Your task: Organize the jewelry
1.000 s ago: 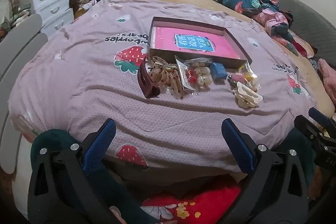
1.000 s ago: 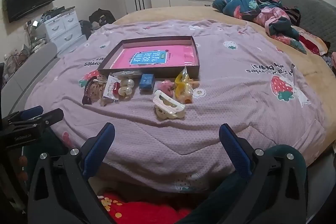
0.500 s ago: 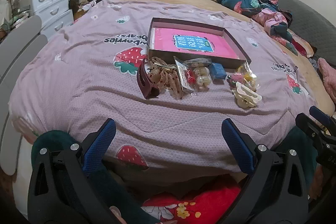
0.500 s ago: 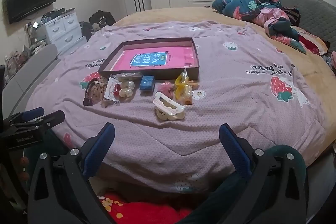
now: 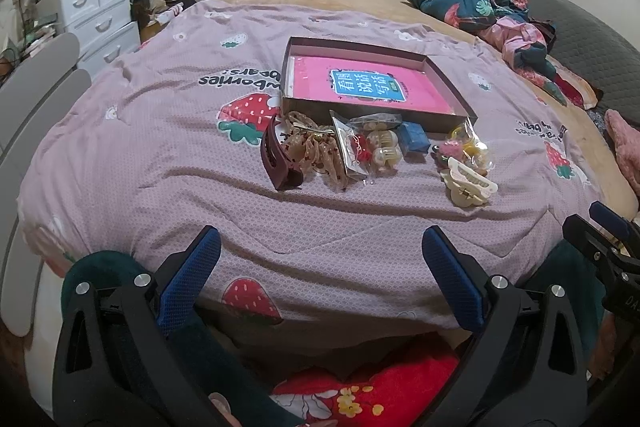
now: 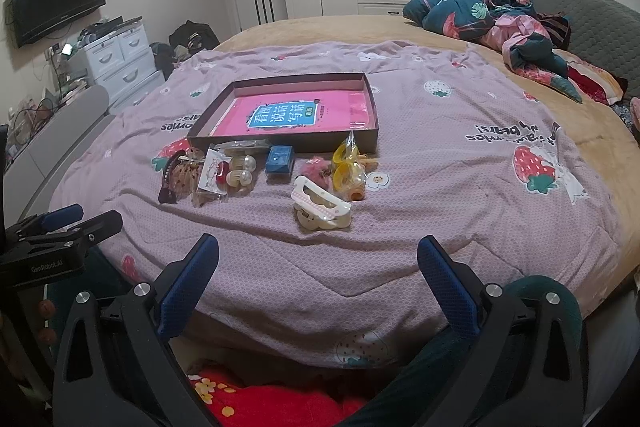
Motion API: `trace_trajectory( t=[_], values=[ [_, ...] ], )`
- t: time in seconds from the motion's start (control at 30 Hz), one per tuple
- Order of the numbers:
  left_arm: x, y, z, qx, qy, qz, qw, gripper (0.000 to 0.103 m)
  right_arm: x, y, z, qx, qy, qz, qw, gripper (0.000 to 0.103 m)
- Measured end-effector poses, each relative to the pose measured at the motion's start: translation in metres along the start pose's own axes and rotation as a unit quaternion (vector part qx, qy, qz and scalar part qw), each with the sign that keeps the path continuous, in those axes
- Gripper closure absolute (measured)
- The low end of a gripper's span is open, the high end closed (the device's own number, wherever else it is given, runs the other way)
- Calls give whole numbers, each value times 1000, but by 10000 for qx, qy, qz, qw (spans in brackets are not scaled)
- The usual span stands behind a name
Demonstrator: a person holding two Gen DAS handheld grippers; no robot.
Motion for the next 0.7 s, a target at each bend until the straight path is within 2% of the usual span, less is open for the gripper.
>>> trace_trajectory(
  t=[0.7],
  values=[
    [0, -6, -7, 15, 71, -48, 10000, 9, 1, -2, -2, 13, 16, -5, 10000, 4]
  ],
)
Point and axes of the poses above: each gripper's, at about its wrist camera, not at the fingertips, and y roughly the way its jaws point, z to its left, x to its top, the point moved 3 cm from there along y, roughly the way its jaws point, and after that the axes turned 10 degrees about z, right-handed, at the moved point
